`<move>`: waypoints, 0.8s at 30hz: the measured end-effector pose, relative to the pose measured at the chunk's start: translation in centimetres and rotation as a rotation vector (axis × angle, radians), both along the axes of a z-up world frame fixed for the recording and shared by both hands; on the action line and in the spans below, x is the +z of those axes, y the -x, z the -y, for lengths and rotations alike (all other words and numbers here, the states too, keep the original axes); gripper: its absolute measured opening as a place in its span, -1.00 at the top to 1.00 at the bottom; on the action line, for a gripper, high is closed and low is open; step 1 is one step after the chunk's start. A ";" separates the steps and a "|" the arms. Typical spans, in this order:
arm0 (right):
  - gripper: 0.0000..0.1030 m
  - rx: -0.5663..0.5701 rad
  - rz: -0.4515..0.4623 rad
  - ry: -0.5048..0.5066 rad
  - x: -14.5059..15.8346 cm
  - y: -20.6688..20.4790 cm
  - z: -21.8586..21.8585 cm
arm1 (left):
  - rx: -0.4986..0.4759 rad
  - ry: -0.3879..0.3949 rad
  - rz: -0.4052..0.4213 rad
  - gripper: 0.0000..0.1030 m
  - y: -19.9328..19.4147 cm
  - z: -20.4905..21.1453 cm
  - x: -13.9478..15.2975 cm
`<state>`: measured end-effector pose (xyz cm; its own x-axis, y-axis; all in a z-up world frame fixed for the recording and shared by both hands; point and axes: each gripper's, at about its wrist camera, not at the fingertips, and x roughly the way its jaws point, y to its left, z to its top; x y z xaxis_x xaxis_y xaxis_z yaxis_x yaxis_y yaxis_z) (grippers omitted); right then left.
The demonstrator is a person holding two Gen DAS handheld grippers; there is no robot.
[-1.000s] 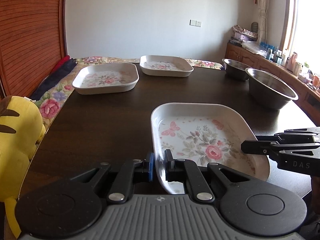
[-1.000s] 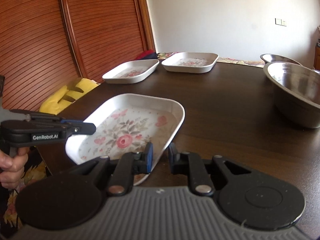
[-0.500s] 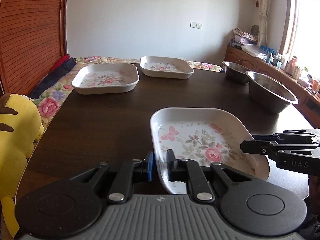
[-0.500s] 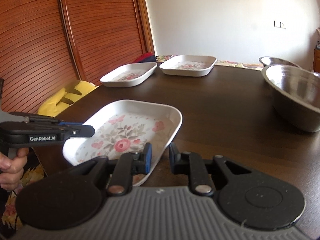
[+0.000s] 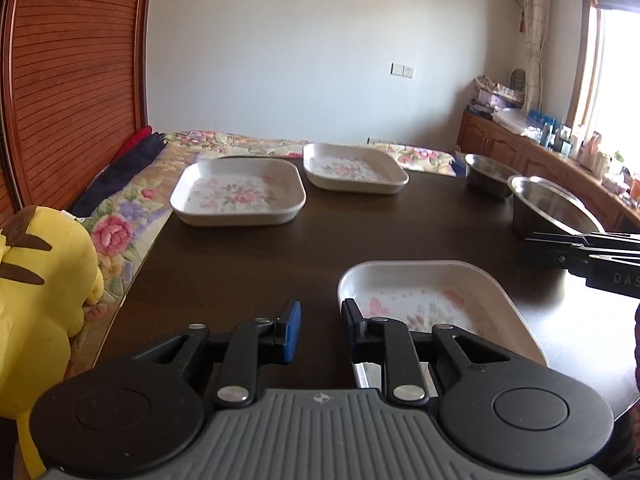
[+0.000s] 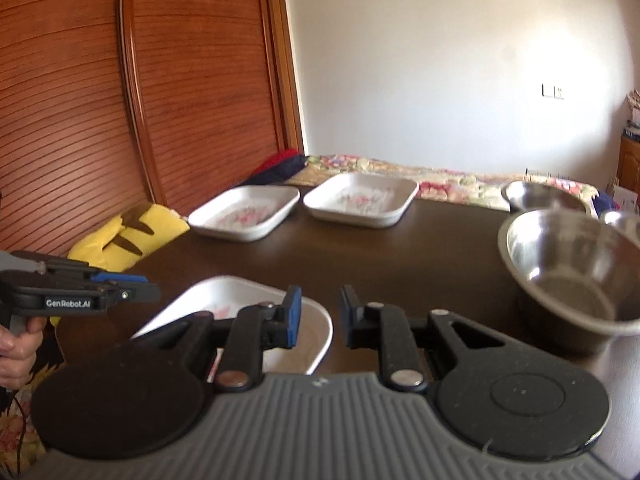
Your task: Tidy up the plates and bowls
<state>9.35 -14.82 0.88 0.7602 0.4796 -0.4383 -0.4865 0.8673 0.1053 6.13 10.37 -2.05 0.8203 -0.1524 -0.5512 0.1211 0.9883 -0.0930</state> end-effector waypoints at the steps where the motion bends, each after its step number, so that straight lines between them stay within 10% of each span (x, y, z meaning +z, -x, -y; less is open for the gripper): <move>1: 0.57 0.004 0.006 0.000 0.2 -0.2 -0.1 | 0.001 0.002 0.005 0.53 -0.1 -0.1 0.2; 24: 0.45 0.126 -0.009 0.088 1.4 -6.7 -6.4 | -0.002 -0.063 0.043 0.46 -7.3 -4.2 1.9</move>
<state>16.08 -8.41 2.29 0.6922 0.5304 -0.4894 -0.5915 0.8055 0.0365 13.44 14.53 -0.17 0.8435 -0.1198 -0.5236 0.1252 0.9918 -0.0254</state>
